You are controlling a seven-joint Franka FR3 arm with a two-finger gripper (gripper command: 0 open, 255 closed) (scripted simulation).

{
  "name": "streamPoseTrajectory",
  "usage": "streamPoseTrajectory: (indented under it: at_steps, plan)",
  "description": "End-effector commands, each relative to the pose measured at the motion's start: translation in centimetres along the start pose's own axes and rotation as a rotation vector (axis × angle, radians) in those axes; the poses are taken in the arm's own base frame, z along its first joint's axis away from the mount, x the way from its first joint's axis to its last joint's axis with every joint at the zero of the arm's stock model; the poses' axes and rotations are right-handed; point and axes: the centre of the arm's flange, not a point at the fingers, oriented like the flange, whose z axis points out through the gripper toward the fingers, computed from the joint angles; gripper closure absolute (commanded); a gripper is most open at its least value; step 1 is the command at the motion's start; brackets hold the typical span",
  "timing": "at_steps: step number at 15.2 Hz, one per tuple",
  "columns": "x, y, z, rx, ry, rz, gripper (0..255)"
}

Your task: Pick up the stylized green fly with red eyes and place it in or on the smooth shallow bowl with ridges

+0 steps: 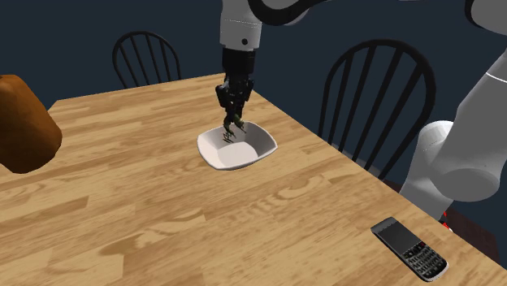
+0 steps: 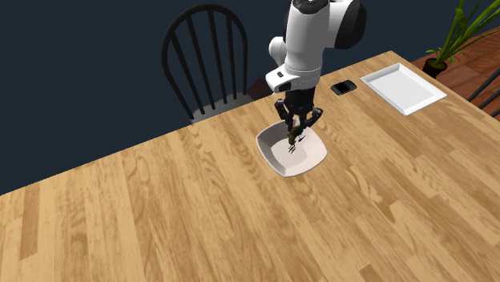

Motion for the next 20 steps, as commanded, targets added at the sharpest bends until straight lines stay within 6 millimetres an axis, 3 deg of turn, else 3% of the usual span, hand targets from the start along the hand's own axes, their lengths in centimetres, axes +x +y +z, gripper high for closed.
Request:
streamPoseTrajectory:
  at_steps: [1,8,9,14,18,20]
  plan:
    - [-0.1,0.2,0.7,0.000,0.001,0.000,255]
    - [0.0,0.2,0.7,0.000,0.001,0.000,255]
    - [0.0,0.2,0.7,0.000,0.001,0.000,0]
    - [0.0,0.2,0.7,0.000,0.001,0.000,0]
    - [-0.1,0.2,-4.3,0.000,0.001,0.000,0]
    - [-0.1,0.2,-4.3,0.000,0.001,0.000,0]
